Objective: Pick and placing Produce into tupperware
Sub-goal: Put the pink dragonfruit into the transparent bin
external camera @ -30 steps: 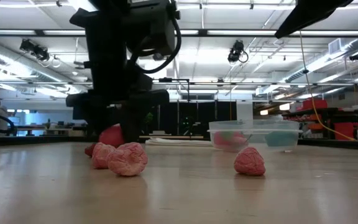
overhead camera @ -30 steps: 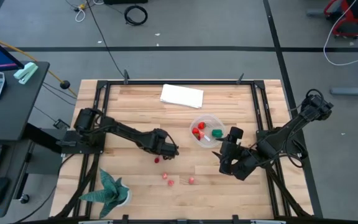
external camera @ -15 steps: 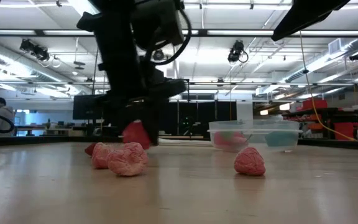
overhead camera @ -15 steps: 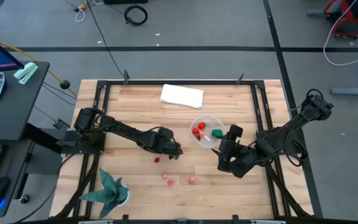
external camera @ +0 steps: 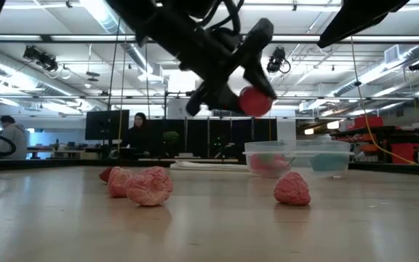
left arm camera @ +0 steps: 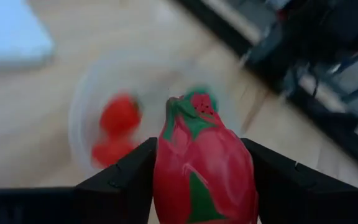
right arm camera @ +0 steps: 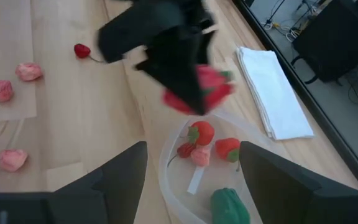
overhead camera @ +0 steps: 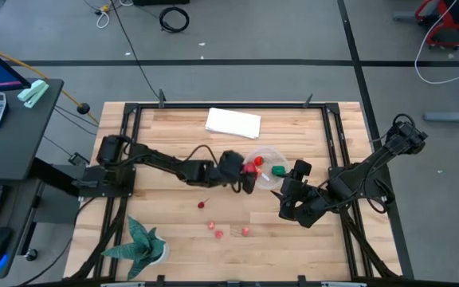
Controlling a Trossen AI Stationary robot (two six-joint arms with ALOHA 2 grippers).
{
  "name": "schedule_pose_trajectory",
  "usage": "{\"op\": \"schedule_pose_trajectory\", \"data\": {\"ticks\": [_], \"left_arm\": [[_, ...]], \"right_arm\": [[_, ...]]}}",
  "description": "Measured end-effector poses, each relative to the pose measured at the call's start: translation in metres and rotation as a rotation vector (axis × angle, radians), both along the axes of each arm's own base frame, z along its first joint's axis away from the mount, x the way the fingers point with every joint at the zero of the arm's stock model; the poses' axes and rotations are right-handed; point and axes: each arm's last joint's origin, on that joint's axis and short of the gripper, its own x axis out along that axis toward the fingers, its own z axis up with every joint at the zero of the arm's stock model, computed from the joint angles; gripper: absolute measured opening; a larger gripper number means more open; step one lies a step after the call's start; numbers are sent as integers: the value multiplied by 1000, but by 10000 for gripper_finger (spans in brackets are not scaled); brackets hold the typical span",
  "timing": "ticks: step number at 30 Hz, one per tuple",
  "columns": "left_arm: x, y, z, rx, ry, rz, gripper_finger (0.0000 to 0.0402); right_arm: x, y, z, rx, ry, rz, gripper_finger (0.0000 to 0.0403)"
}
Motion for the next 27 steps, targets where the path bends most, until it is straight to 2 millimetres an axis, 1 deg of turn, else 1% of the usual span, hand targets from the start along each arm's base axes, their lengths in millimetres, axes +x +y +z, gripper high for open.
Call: {"op": "schedule_pose_trajectory", "data": {"ticks": [2, 4, 7, 11, 14, 17, 20, 24, 27], "left_arm": [[3, 10, 5, 55, -29, -5, 228], [4, 19, 7, 114, -17, -12, 228], [5, 27, 4, 129, -2, -5, 219], [7, 25, 3, 129, -19, -21, 215], [10, 20, -2, 129, -47, -32, 225], [19, 14, -13, 128, -88, -45, 233], [32, 14, -22, 128, -99, -44, 232], [52, 18, -25, 136, -121, -36, 222], [67, 17, -25, 182, -92, -84, 222]], "right_arm": [[0, 0, 0, 0, 0, 0, 265], [0, 0, 0, -2, 0, 0, 265], [0, -1, 1, -21, -13, -11, 265], [0, -2, 2, -73, -47, -44, 265], [0, -3, 2, -91, -49, -46, 265], [2, -5, 2, -112, -34, -39, 265], [5, -9, 5, -99, -49, -65, 265], [9, -13, 11, -67, -81, -108, 265], [11, -14, 15, -59, -93, -117, 265]]}}
